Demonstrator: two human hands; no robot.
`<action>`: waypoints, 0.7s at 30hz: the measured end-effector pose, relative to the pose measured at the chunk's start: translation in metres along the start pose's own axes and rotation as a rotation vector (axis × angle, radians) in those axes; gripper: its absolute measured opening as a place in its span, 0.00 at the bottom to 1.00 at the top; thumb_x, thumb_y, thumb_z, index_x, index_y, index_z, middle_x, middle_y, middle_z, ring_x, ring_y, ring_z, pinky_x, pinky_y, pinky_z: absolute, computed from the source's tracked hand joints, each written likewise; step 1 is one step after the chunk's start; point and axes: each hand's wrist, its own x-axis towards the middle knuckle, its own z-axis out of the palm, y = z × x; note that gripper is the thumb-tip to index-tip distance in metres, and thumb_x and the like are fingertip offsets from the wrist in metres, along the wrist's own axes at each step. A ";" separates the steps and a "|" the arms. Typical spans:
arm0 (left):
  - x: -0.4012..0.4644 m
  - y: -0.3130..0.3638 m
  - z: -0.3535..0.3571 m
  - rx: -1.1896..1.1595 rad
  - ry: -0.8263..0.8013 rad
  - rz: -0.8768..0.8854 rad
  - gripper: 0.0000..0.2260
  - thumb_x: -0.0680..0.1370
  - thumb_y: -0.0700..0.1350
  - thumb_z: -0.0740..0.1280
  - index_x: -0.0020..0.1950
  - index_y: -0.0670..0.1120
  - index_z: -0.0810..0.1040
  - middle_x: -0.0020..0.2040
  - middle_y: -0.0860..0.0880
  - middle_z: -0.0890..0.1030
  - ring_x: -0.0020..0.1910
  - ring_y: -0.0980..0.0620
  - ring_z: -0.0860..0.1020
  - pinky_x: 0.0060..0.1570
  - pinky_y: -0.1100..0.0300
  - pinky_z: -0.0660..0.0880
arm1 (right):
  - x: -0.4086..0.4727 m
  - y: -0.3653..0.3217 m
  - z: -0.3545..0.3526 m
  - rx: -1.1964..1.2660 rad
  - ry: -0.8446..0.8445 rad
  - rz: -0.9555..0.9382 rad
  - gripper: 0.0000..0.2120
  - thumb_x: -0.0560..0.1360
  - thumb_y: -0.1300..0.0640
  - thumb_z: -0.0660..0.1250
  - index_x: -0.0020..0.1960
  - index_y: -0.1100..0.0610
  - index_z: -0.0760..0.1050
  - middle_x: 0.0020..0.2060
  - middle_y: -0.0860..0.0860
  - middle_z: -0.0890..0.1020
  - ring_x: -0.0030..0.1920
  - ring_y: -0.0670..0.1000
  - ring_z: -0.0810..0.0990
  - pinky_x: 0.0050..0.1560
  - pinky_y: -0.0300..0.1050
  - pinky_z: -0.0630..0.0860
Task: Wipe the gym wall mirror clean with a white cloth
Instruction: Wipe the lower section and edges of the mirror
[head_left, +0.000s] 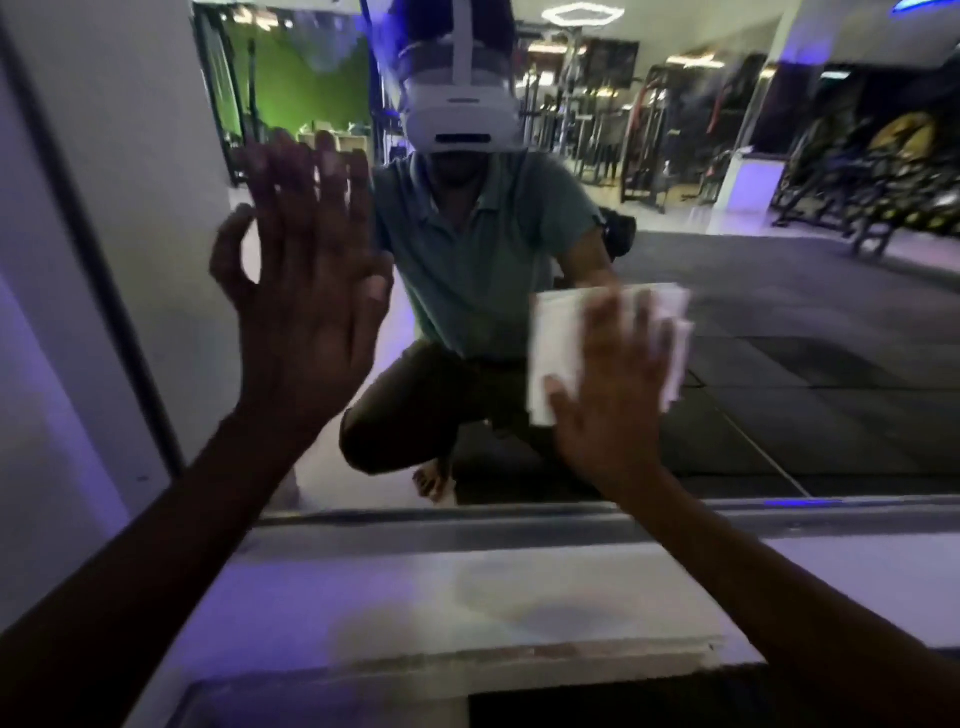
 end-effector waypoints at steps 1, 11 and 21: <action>0.012 0.003 -0.002 -0.004 0.019 0.019 0.30 0.87 0.50 0.51 0.86 0.44 0.43 0.85 0.35 0.50 0.85 0.35 0.48 0.80 0.35 0.52 | 0.010 0.005 -0.007 -0.005 0.054 0.186 0.38 0.84 0.42 0.54 0.85 0.63 0.50 0.84 0.64 0.51 0.85 0.64 0.47 0.83 0.68 0.44; 0.081 0.003 0.010 0.124 0.139 0.098 0.29 0.88 0.52 0.51 0.86 0.41 0.51 0.85 0.36 0.52 0.85 0.37 0.51 0.80 0.42 0.51 | 0.048 -0.035 -0.019 -0.032 -0.043 -0.291 0.34 0.86 0.42 0.51 0.87 0.53 0.45 0.86 0.57 0.49 0.85 0.63 0.45 0.82 0.69 0.49; 0.085 0.008 0.011 0.155 0.218 0.057 0.29 0.87 0.52 0.53 0.85 0.41 0.56 0.85 0.37 0.55 0.84 0.39 0.56 0.79 0.42 0.54 | 0.173 -0.040 -0.062 -0.082 0.196 0.125 0.38 0.84 0.38 0.52 0.86 0.58 0.50 0.85 0.61 0.48 0.84 0.67 0.45 0.82 0.70 0.45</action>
